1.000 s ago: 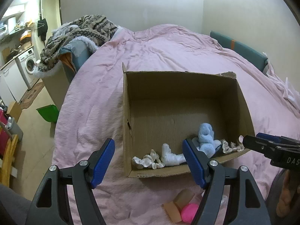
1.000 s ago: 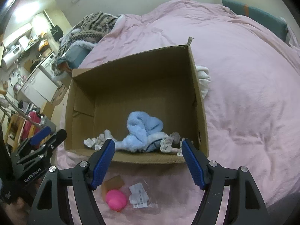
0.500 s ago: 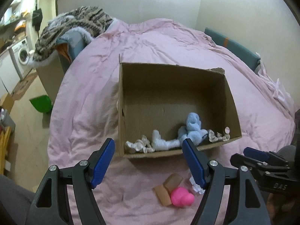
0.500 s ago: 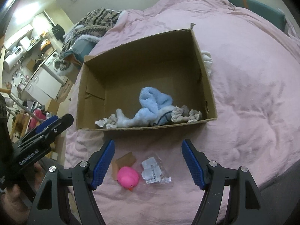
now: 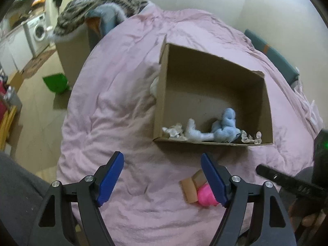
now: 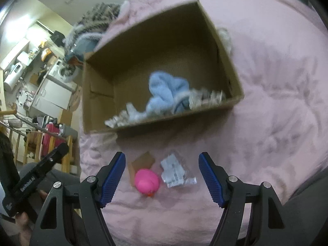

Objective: Organize soft objects
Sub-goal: 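Withdraw both tools and move toward the duck and plastic bag, then grasp the clear plastic bag with the right tool while the left grasps a tan sponge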

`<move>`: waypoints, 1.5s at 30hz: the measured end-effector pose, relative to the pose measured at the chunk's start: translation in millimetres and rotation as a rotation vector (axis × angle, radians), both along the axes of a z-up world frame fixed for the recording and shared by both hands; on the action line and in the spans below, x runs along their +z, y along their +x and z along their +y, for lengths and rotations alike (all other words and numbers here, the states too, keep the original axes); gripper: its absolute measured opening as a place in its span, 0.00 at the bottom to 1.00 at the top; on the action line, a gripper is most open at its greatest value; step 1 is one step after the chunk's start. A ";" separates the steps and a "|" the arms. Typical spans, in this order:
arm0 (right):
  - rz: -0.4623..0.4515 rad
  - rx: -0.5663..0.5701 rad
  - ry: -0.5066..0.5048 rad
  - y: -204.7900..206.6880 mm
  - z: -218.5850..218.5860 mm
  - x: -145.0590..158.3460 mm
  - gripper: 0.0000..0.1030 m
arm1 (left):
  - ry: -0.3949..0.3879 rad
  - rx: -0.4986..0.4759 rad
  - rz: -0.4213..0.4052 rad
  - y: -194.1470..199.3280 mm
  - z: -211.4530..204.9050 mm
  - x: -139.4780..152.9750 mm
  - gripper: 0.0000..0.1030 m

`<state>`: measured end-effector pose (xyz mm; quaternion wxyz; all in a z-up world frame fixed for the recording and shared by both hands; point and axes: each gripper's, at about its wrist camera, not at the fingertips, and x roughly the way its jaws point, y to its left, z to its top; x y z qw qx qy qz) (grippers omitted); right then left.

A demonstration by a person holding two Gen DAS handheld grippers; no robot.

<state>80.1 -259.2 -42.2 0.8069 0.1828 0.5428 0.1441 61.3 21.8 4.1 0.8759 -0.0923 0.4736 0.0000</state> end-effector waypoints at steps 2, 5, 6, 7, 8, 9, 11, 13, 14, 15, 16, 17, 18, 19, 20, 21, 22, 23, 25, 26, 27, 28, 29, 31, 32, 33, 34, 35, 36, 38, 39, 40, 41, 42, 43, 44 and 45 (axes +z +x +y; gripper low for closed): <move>0.068 0.012 0.003 3.3 3.2 -14.7 0.75 | 0.005 0.013 0.019 2.3 1.8 -4.5 0.73; 0.143 0.038 -0.038 9.5 11.4 -33.5 0.75 | 0.002 0.022 0.067 5.6 1.6 -14.2 0.73; 0.154 0.047 -0.061 11.2 15.0 -37.9 0.75 | -0.003 0.017 0.084 7.0 1.1 -17.4 0.73; 0.164 0.059 -0.081 12.6 18.9 -42.1 0.75 | -0.002 0.017 0.096 7.7 0.8 -19.8 0.73; 0.177 0.076 -0.101 14.6 23.5 -46.8 0.75 | 0.003 0.016 0.107 8.5 -0.3 -22.5 0.73; 0.187 0.088 -0.119 16.1 27.4 -50.9 0.75 | 0.005 0.014 0.118 9.1 -1.1 -25.0 0.73; 0.211 0.114 -0.148 18.7 35.1 -60.4 0.70 | 0.002 0.012 0.129 9.9 -1.5 -27.3 0.73; 0.229 0.136 -0.171 20.2 42.0 -68.1 0.67 | 0.004 0.010 0.141 10.5 -2.4 -29.9 0.73; 0.232 0.146 -0.188 20.6 45.3 -71.3 0.66 | 0.004 0.008 0.146 10.8 -2.9 -31.1 0.73; 0.233 0.156 -0.204 21.1 48.6 -73.7 0.66 | 0.006 0.005 0.156 11.5 -4.0 -33.4 0.73; 0.234 0.167 -0.216 21.9 52.0 -75.5 0.66 | 0.006 0.002 0.167 12.5 -5.0 -35.7 0.73; 0.231 0.179 -0.230 21.8 55.4 -77.1 0.66 | 0.006 0.000 0.178 13.5 -5.9 -38.7 0.73; 0.228 0.189 -0.242 22.4 59.9 -79.0 0.66 | 0.005 -0.002 0.192 14.4 -7.1 -42.0 0.73; 0.225 0.197 -0.253 23.1 62.3 -81.1 0.66 | 0.002 -0.002 0.206 15.3 -8.0 -45.5 0.73; 0.223 0.205 -0.258 23.1 63.5 -82.5 0.64 | -0.003 -0.002 0.215 15.5 -8.3 -47.8 0.73; 0.225 0.204 -0.260 23.7 63.3 -84.2 0.61 | -0.007 -0.002 0.226 16.4 -8.9 -50.4 0.73; 0.233 0.200 -0.265 24.0 63.1 -86.7 0.57 | -0.008 -0.003 0.231 16.8 -9.7 -51.6 0.73; 0.240 0.196 -0.262 24.4 61.9 -88.9 0.55 | -0.006 -0.004 0.234 17.2 -10.6 -52.5 0.73; 0.242 0.193 -0.264 25.5 63.2 -89.6 0.51 | 0.000 -0.007 0.236 17.5 -11.8 -53.8 0.73; 0.240 0.191 -0.267 25.3 63.3 -89.2 0.47 | 0.000 -0.010 0.238 17.8 -12.5 -54.2 0.73; 0.238 0.190 -0.271 25.4 63.1 -88.5 0.45 | -0.001 -0.014 0.241 17.9 -13.2 -54.9 0.73; 0.235 0.186 -0.270 25.2 63.1 -87.6 0.38 | -0.003 -0.018 0.246 18.0 -13.8 -56.1 0.73; 0.235 0.180 -0.265 25.4 62.0 -86.7 0.37 | -0.005 -0.021 0.251 18.5 -14.3 -57.3 0.73; 0.233 0.173 -0.259 25.9 59.7 -84.9 0.36 | -0.016 -0.026 0.269 18.8 -14.9 -61.3 0.72; 0.225 0.169 -0.264 26.0 59.0 -82.9 0.34 | -0.023 -0.026 0.278 19.0 -14.8 -63.6 0.70; 0.213 0.165 -0.267 25.8 58.4 -79.6 0.32 | -0.028 -0.025 0.285 19.5 -14.9 -65.8 0.69; 0.203 0.159 -0.259 25.7 56.9 -76.2 0.29 | -0.032 -0.029 0.292 20.2 -15.7 -68.1 0.64; 0.191 0.147 -0.246 25.0 54.3 -72.0 0.28 | -0.035 -0.035 0.300 20.9 -16.3 -70.4 0.59; 0.179 0.131 -0.231 23.7 50.2 -67.3 0.28 | -0.041 -0.044 0.315 21.9 -17.8 -74.0 0.56; 0.157 0.106 -0.191 20.4 43.4 -56.9 0.28 | -0.069 -0.071 0.353 24.3 -22.3 -82.2 0.52; 0.143 0.099 -0.174 18.0 40.6 -51.4 0.28 | -0.091 -0.088 0.374 25.5 -25.4 -86.9 0.49; 0.130 0.096 -0.160 15.4 38.2 -45.9 0.28 | -0.109 -0.103 0.388 26.6 -29.2 -90.9 0.42; 0.116 0.097 -0.144 12.8 37.6 -41.1 0.28 | -0.121 -0.118 0.400 27.4 -33.1 -93.9 0.41; 0.100 0.099 -0.133 9.9 37.5 -36.3 0.28 | -0.125 -0.130 0.408 27.8 -36.4 -95.8 0.41; 0.087 0.099 -0.131 8.7 37.4 -33.0 0.28 | -0.125 -0.140 0.413 27.8 -39.6 -97.6 0.41; 0.076 0.098 -0.126 7.2 37.2 -30.6 0.28 | -0.121 -0.146 0.417 27.6 -42.1 -99.2 0.40; 0.070 0.098 -0.121 6.4 37.3 -29.2 0.28 | -0.115 -0.153 0.422 27.2 -44.4 -101.0 0.40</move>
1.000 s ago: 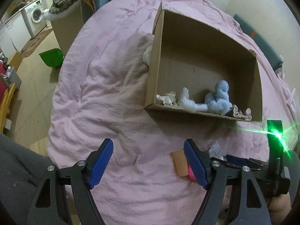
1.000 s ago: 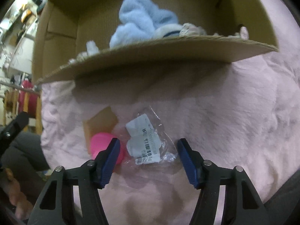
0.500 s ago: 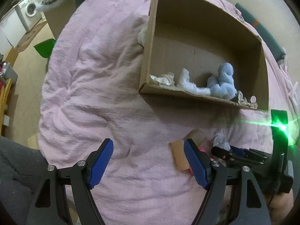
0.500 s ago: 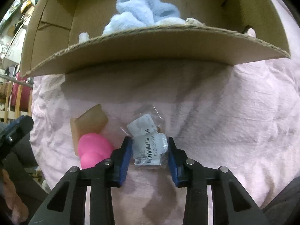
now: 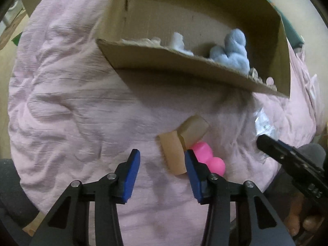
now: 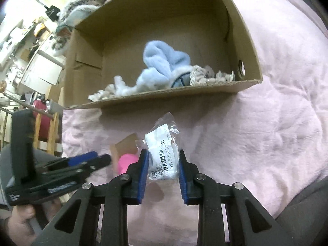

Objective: Organize soft objects
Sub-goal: 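Grasp the clear plastic bag with the right tool while the left grasps a tan sponge, then carry the bag and sponge over the box with both tools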

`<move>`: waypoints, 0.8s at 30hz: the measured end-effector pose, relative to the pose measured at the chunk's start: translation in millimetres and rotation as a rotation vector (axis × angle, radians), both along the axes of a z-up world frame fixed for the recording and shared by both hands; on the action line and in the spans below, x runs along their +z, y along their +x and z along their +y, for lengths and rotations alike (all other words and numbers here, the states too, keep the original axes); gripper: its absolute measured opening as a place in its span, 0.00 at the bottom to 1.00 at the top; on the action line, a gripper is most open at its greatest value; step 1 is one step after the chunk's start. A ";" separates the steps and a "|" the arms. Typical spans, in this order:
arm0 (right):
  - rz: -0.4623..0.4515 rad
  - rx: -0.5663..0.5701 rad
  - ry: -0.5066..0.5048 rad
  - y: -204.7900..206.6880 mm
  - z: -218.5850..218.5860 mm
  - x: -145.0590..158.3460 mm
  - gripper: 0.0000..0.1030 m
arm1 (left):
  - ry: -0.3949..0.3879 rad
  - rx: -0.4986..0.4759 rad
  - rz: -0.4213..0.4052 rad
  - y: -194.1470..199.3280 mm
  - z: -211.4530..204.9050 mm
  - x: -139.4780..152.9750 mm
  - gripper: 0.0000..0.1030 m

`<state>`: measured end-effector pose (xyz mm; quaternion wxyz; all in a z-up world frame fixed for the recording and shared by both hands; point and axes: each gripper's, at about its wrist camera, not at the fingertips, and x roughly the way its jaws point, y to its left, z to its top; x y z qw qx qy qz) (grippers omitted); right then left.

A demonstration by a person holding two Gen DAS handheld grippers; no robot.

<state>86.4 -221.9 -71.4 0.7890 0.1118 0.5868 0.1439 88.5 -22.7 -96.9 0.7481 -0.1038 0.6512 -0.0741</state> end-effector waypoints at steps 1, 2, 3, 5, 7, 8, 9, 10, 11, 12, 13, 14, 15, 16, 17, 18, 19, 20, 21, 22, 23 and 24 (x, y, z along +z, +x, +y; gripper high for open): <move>-0.002 -0.003 0.002 -0.9 -2.2 0.7 0.28 | 0.004 -0.006 0.007 -0.4 -1.8 -2.3 0.40; -0.002 -0.006 0.004 -0.6 -2.8 0.5 0.28 | 0.002 -0.008 0.013 -0.2 -2.9 -4.6 0.39; 0.001 -0.007 0.007 0.6 -2.7 -1.2 0.28 | -0.007 -0.008 0.025 -0.2 -3.7 -7.9 0.38; 0.006 -0.013 0.009 2.5 -2.2 -2.9 0.28 | -0.021 -0.004 0.037 1.1 -4.7 -11.7 0.35; 0.008 -0.014 0.011 2.8 -2.7 -3.6 0.28 | -0.040 0.001 0.052 3.5 -5.7 -16.7 0.35; 0.009 -0.014 0.011 2.3 -3.9 -3.7 0.28 | -0.046 0.003 0.058 5.6 -5.2 -19.7 0.35; 0.010 -0.014 0.009 2.2 -3.5 -4.4 0.28 | -0.045 0.005 0.062 6.7 -6.3 -22.1 0.34; 0.011 -0.014 0.008 1.9 -4.0 -4.3 0.28 | -0.048 0.007 0.063 7.6 -7.3 -24.1 0.29; 0.012 -0.015 0.008 1.9 -4.2 -4.3 0.28 | -0.055 0.005 0.065 8.1 -8.9 -25.7 0.18; 0.011 -0.016 0.006 2.3 -4.1 -4.6 0.28 | -0.068 -0.003 0.071 8.2 -10.8 -27.6 0.13; 0.011 -0.016 0.007 2.3 -5.3 -4.4 0.28 | -0.068 -0.008 0.068 8.2 -13.0 -27.9 0.09; 0.012 -0.017 0.009 2.5 -5.0 -4.9 0.28 | -0.064 -0.014 0.061 7.4 -13.8 -26.8 0.07; 0.012 -0.018 0.009 2.5 -4.9 -5.4 0.28 | -0.061 -0.022 0.053 6.5 -14.9 -24.9 0.06; 0.012 -0.019 0.009 2.3 -5.1 -5.4 0.28 | -0.060 -0.024 0.047 5.5 -15.2 -22.4 0.06; 0.012 -0.018 0.012 2.2 -5.5 -5.1 0.28 | -0.062 -0.024 0.044 4.6 -14.7 -20.6 0.06; 0.012 -0.018 0.014 2.1 -6.7 -4.6 0.28 | -0.061 -0.020 0.041 2.5 -12.8 -18.0 0.06; 0.011 -0.018 0.015 1.9 -7.0 -4.5 0.28 | -0.051 -0.017 0.039 0.6 -10.5 -16.1 0.06; 0.011 -0.018 0.017 1.9 -6.8 -4.4 0.28 | -0.037 -0.012 0.037 -2.0 -8.2 -14.2 0.06; 0.009 -0.017 0.019 1.6 -6.7 -4.1 0.28 | -0.027 -0.004 0.037 -3.9 -5.2 -12.7 0.06; 0.007 -0.015 0.020 1.2 -6.5 -3.5 0.28 | -0.020 0.004 0.036 -4.8 -2.9 -11.6 0.06; 0.005 -0.014 0.020 0.9 -6.4 -2.9 0.28 | -0.009 0.009 0.031 -6.4 0.6 -9.9 0.06; 0.004 -0.012 0.021 0.6 -6.2 -2.5 0.28 | 0.006 0.021 0.021 -8.4 4.3 -6.1 0.06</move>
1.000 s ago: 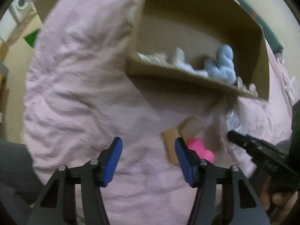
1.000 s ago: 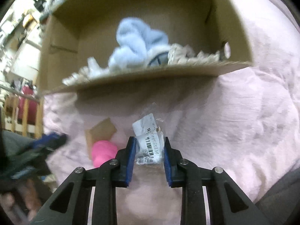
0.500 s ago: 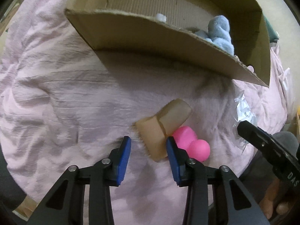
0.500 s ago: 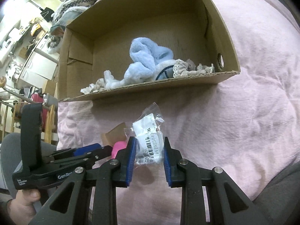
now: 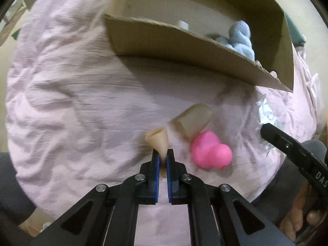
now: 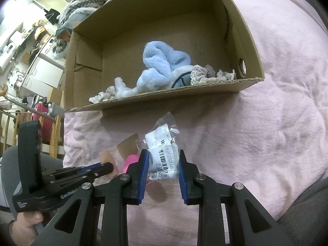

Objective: Organize soft objects
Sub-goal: 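Carry the bag and sponge over the box with both tools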

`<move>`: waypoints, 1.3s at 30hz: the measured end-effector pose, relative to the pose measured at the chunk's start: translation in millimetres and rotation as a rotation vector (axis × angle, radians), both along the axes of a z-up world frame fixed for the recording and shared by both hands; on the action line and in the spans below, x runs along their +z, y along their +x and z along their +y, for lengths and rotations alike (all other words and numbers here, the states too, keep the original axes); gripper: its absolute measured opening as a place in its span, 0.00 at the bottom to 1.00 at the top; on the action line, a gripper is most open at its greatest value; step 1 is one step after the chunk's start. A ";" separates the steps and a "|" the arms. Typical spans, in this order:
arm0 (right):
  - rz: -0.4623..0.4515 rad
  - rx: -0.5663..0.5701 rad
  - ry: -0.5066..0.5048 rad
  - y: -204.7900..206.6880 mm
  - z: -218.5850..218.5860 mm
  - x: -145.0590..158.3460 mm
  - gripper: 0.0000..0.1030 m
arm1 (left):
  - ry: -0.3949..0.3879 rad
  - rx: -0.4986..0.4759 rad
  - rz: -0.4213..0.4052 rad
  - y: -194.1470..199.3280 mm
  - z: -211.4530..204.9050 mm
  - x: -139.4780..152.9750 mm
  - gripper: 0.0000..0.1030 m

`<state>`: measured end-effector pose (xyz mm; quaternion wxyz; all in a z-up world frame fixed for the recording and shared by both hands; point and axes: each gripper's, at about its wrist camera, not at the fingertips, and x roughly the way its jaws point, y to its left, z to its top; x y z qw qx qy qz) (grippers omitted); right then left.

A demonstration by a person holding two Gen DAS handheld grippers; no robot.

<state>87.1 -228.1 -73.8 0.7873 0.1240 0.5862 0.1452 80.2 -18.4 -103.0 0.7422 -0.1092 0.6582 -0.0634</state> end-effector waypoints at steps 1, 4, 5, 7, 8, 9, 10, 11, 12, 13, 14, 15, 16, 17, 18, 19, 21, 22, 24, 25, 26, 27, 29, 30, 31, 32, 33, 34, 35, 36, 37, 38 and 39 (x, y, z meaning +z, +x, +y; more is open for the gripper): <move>0.000 0.001 0.000 -0.3 0.0 0.5 0.27 | 0.007 0.006 -0.006 -0.4 2.6 2.0 0.06; -0.005 0.001 0.000 -1.6 0.5 2.9 0.28 | 0.038 0.025 -0.040 -3.4 10.5 12.6 0.06; -0.007 0.003 0.000 -2.1 1.1 3.9 0.28 | 0.046 0.031 -0.055 -4.5 14.7 17.0 0.06; -0.015 0.007 0.003 -3.5 2.4 7.5 0.28 | 0.060 0.049 -0.090 -6.0 20.0 26.4 0.06; -0.021 0.010 0.004 -4.1 3.3 9.2 0.27 | 0.068 0.054 -0.109 -6.5 21.5 30.8 0.06; -0.027 0.012 0.006 -4.8 3.9 11.2 0.27 | 0.085 0.057 -0.132 -6.8 22.9 36.3 0.06; -0.034 0.012 0.010 -5.6 4.0 13.7 0.28 | 0.103 0.060 -0.156 -7.1 23.9 42.5 0.06; -0.045 0.011 0.022 -6.3 3.4 16.8 0.28 | 0.105 0.069 -0.183 -7.6 26.3 49.5 0.06; -0.058 0.010 0.032 -6.9 2.8 20.7 0.28 | 0.101 0.076 -0.206 -8.0 29.4 56.3 0.06; -0.067 0.010 0.038 -7.1 2.5 24.3 0.28 | 0.103 0.079 -0.224 -8.7 29.4 61.3 0.06; -0.075 0.010 0.044 -7.1 2.1 28.0 0.28 | 0.110 0.080 -0.252 -9.1 31.0 69.4 0.06; -0.084 0.010 0.051 -7.2 1.9 31.9 0.28 | 0.113 0.080 -0.271 -9.4 32.2 75.2 0.06; -0.093 0.013 0.052 -7.0 1.9 35.6 0.28 | 0.116 0.077 -0.292 -8.5 30.8 81.8 0.06; -0.102 0.017 0.052 -6.8 2.2 39.8 0.28 | 0.120 0.075 -0.313 -7.4 30.7 89.2 0.06; -0.111 0.022 0.052 -6.2 2.6 44.3 0.28 | 0.121 0.071 -0.326 -3.8 32.1 94.6 0.06; -0.121 0.024 0.052 -5.3 2.8 48.4 0.28 | 0.123 0.062 -0.343 -0.4 32.0 100.8 0.06; -0.140 0.026 0.064 -2.1 2.3 58.3 0.28 | 0.135 0.046 -0.378 4.5 29.9 112.0 0.06; -0.150 0.026 0.066 -0.5 2.7 62.5 0.28 | 0.143 0.036 -0.397 7.8 28.2 117.0 0.06; -0.176 0.034 0.075 4.5 3.7 71.6 0.28 | 0.154 0.016 -0.437 14.4 24.5 127.9 0.06; -0.191 0.040 0.076 7.5 4.7 75.7 0.28 | 0.158 0.005 -0.459 17.7 21.7 132.7 0.06; -0.209 0.045 0.074 10.4 5.6 79.5 0.28 | 0.161 -0.004 -0.475 20.3 19.8 135.3 0.06; -0.226 0.048 0.073 14.3 6.3 82.8 0.28 | 0.164 -0.016 -0.495 24.6 17.3 138.3 0.06; -0.251 0.050 0.073 23.4 7.6 87.2 0.28 | 0.176 -0.038 -0.524 33.2 12.1 142.0 0.06; -0.260 0.050 0.069 28.5 8.8 88.2 0.28 | 0.182 -0.045 -0.539 39.5 9.6 143.2 0.06; -0.269 0.053 0.069 32.7 10.2 88.6 0.28 | 0.183 -0.047 -0.547 43.0 8.3 143.5 0.06; -0.278 0.058 0.067 37.5 11.4 88.4 0.28 | 0.185 -0.049 -0.552 47.9 7.3 142.7 0.06; -0.282 0.057 0.063 42.2 12.5 87.0 0.28 | 0.187 -0.053 -0.557 53.3 6.2 140.8 0.06; -0.282 0.057 0.065 46.3 13.9 85.1 0.28 | 0.193 -0.057 -0.561 58.2 4.9 138.5 0.06; -0.279 0.055 0.072 50.7 14.6 82.0 0.28 | 0.199 -0.063 -0.561 62.4 3.4 135.5 0.06; -0.278 0.051 0.071 54.0 15.2 79.0 0.28 | 0.204 -0.076 -0.553 67.5 1.4 129.8 0.06; -0.276 0.055 0.077 57.2 16.2 75.7 0.28 | 0.205 -0.083 -0.546 69.7 0.4 126.0 0.06; -0.278 0.065 0.091 59.0 17.3 73.3 0.28 | 0.202 -0.093 -0.539 72.0 -0.5 120.6 0.06; -0.285 0.072 0.087 57.3 18.8 71.7 0.28 | 0.203 -0.100 -0.540 72.7 -1.1 115.9 0.06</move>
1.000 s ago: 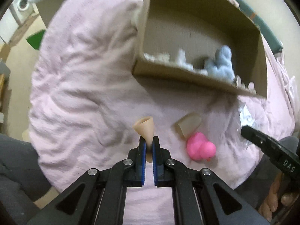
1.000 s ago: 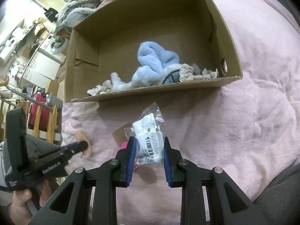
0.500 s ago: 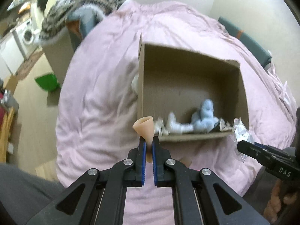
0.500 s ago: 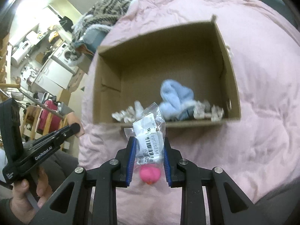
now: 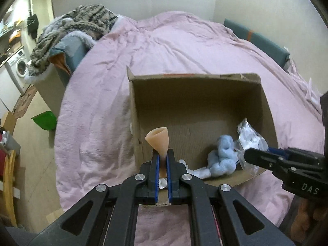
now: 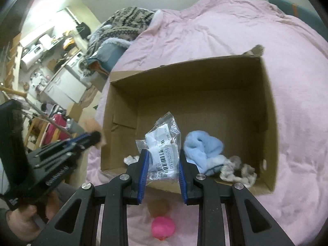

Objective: Organize soft objects
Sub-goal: 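Carry the bag and sponge over the box with both tools, then open both tools to drop the bag and sponge into the box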

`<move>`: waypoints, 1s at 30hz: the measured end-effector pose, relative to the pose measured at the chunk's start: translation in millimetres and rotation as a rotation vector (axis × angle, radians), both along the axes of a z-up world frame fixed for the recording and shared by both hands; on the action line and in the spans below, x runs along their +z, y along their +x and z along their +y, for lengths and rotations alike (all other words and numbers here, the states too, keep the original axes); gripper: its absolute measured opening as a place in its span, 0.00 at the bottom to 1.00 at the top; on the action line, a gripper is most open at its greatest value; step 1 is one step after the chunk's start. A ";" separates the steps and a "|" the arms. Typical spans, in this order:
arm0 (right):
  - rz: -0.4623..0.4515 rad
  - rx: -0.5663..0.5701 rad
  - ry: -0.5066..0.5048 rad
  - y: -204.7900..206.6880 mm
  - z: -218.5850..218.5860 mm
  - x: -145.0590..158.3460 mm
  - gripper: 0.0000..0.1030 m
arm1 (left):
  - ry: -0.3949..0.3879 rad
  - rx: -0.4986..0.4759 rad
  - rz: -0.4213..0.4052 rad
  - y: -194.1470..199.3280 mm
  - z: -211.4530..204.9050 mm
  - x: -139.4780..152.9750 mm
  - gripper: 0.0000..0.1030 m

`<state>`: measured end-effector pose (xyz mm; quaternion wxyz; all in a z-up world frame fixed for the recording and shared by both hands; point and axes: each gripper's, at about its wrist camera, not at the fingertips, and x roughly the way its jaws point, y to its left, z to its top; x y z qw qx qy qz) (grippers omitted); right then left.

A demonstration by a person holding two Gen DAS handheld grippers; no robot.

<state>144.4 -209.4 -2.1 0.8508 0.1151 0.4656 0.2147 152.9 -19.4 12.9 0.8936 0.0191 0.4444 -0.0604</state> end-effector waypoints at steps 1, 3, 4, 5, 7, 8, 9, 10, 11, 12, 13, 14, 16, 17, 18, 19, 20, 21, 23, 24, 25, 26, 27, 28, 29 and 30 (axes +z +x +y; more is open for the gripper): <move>-0.008 0.002 -0.020 0.5 1.9 -1.0 0.28 | 0.005 -0.005 -0.002 -0.3 -1.2 -3.5 0.06; -0.005 0.008 -0.027 0.8 4.3 -4.1 0.28 | 0.007 -0.005 0.002 -1.0 -3.0 -10.2 0.06; 0.000 0.001 -0.026 0.2 3.6 -6.5 0.28 | -0.003 -0.001 0.005 -0.7 -2.7 -12.1 0.06; 0.008 -0.005 -0.028 1.4 3.2 -9.4 0.28 | -0.016 0.005 0.006 -0.1 -1.4 -14.1 0.06; 0.029 -0.019 -0.036 3.2 1.7 -15.5 0.28 | -0.029 0.026 -0.018 1.0 1.2 -14.5 0.06; 0.039 -0.029 -0.040 3.9 -0.1 -18.4 0.28 | -0.028 0.032 -0.025 1.4 1.9 -15.1 0.06; 0.048 -0.035 -0.042 5.9 -0.3 -20.5 0.28 | -0.027 0.040 -0.032 2.4 2.8 -15.9 0.06; 0.055 -0.042 -0.044 6.9 -1.5 -22.7 0.28 | -0.029 0.045 -0.032 2.6 3.1 -16.4 0.06; 0.060 -0.049 -0.044 7.6 -2.6 -24.0 0.28 | -0.033 0.046 -0.030 2.7 3.4 -16.9 0.06; 0.068 -0.052 -0.042 8.1 -3.3 -25.6 0.28 | -0.036 0.047 -0.027 2.6 3.6 -17.8 0.06; 0.078 -0.054 -0.046 8.7 -3.1 -27.8 0.28 | -0.034 0.048 -0.021 2.3 3.2 -19.0 0.06; 0.088 -0.051 -0.056 9.3 -1.9 -30.1 0.28 | -0.031 0.047 -0.014 2.1 3.0 -19.8 0.06; 0.094 -0.043 -0.073 9.7 0.5 -34.0 0.28 | -0.032 0.041 -0.007 -0.1 1.7 -21.5 0.06; 0.096 -0.037 -0.079 9.8 1.9 -35.2 0.28 | -0.031 0.037 -0.007 -1.0 1.0 -21.5 0.06; 0.096 -0.032 -0.083 9.8 3.0 -35.7 0.28 | -0.030 0.035 -0.010 -1.5 0.5 -21.1 0.06; 0.093 -0.029 -0.086 9.4 3.8 -35.7 0.28 | -0.031 0.033 -0.016 -2.1 0.3 -20.5 0.06; 0.088 -0.026 -0.088 9.0 4.6 -35.3 0.28 | -0.031 0.033 -0.020 -2.4 0.4 -20.1 0.06; 0.084 -0.024 -0.088 8.7 4.8 -34.6 0.28 | -0.030 0.037 -0.020 -2.4 0.8 -20.1 0.06; 0.078 -0.024 -0.089 8.6 4.7 -33.3 0.28 | -0.036 0.043 -0.018 -2.3 2.1 -20.5 0.06; 0.073 -0.025 -0.091 8.4 4.8 -32.7 0.28 | -0.041 0.044 -0.015 -2.4 2.4 -20.9 0.06; 0.069 -0.023 -0.090 5.8 3.4 -32.4 0.28 | -0.045 0.043 -0.015 -2.6 2.7 -20.9 0.07; 0.066 -0.019 -0.090 5.5 3.8 -31.7 0.28 | -0.046 0.043 -0.016 -2.9 2.8 -20.5 0.08; 0.062 -0.018 -0.091 5.3 3.5 -31.5 0.28 | -0.042 0.043 -0.021 -3.4 2.4 -20.0 0.08; 0.059 -0.018 -0.091 5.0 3.5 -31.0 0.28 | -0.036 0.043 -0.023 -3.3 2.5 -20.0 0.10; 0.057 -0.018 -0.088 4.6 3.6 -30.1 0.28 | -0.035 0.043 -0.026 -3.9 2.1 -19.3 0.11; 0.055 -0.018 -0.086 4.2 3.1 -30.2 0.28 | -0.040 0.041 -0.025 -4.1 2.1 -19.0 0.11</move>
